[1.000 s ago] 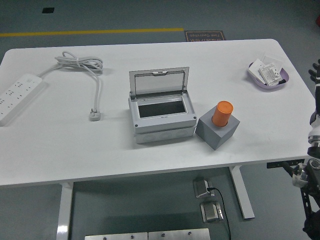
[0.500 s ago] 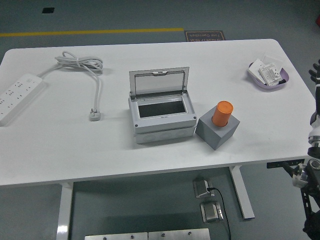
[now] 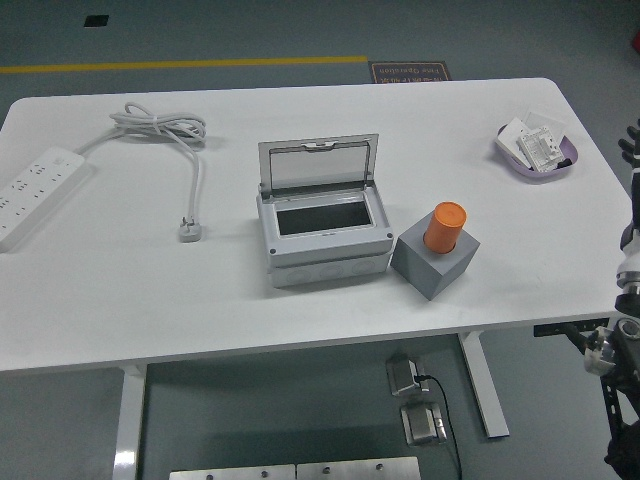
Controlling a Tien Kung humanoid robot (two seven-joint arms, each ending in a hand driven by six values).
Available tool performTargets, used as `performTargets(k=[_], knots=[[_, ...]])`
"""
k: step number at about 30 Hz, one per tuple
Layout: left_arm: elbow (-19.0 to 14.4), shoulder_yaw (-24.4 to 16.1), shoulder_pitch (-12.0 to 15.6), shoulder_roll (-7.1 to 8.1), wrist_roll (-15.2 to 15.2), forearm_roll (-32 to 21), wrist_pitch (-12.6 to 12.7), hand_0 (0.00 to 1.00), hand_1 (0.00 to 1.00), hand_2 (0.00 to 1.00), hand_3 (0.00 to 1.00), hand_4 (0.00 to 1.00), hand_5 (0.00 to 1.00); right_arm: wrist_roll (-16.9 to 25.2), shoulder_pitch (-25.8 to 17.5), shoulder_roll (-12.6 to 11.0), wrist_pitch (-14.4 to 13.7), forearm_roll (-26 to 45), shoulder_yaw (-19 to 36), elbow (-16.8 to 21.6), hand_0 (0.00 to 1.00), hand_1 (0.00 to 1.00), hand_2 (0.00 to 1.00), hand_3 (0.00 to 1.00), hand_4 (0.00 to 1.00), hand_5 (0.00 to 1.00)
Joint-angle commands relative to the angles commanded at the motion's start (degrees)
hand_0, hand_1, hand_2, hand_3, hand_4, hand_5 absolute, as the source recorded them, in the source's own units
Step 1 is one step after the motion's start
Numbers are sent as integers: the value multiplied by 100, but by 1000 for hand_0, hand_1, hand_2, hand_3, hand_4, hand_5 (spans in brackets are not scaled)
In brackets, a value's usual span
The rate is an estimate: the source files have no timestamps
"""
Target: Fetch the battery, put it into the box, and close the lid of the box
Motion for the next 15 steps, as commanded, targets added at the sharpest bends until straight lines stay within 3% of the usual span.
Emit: performTargets(k=[15], knots=[[0, 27, -16, 17, 29, 34, -2, 685, 678, 663, 749, 727, 449, 11, -2, 0, 5, 58, -10, -23, 810, 745, 777, 784, 939, 858]])
